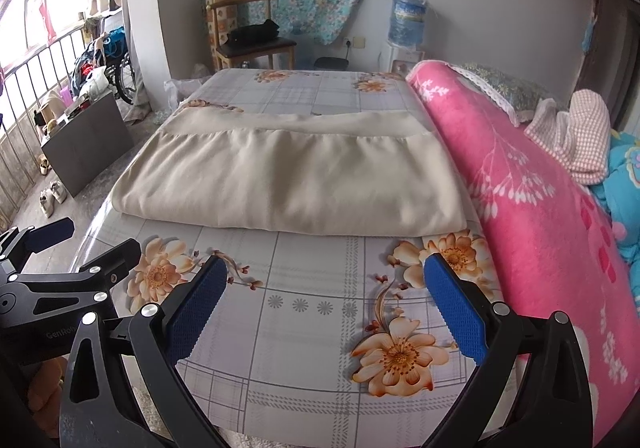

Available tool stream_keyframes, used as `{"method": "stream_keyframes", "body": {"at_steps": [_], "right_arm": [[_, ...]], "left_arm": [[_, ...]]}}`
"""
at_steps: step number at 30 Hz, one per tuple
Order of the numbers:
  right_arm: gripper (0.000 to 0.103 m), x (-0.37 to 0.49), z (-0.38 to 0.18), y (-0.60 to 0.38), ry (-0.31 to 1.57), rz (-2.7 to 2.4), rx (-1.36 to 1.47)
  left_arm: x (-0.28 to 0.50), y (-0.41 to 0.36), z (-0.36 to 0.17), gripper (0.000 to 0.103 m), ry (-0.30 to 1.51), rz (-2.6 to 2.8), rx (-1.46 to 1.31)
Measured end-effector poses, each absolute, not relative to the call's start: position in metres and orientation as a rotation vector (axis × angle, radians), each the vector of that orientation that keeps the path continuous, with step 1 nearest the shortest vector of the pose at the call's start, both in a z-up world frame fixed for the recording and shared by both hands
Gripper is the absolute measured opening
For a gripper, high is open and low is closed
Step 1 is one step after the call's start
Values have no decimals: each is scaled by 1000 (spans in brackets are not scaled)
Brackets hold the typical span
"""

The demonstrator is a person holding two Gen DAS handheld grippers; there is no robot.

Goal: Fold large clothes

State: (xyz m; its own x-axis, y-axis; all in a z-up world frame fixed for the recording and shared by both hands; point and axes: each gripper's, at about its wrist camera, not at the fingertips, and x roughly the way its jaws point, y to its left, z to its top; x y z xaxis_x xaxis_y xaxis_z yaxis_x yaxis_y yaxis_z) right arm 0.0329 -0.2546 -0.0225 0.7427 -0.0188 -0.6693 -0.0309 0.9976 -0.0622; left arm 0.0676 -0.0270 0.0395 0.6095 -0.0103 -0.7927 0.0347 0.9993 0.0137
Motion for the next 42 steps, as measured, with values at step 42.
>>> {"method": "stream_keyframes", "body": {"at_steps": [42], "right_arm": [[95,34,-27,-261,751,7,-70]], "left_arm": [[67,-26,35,97,930,-31,14]]}}
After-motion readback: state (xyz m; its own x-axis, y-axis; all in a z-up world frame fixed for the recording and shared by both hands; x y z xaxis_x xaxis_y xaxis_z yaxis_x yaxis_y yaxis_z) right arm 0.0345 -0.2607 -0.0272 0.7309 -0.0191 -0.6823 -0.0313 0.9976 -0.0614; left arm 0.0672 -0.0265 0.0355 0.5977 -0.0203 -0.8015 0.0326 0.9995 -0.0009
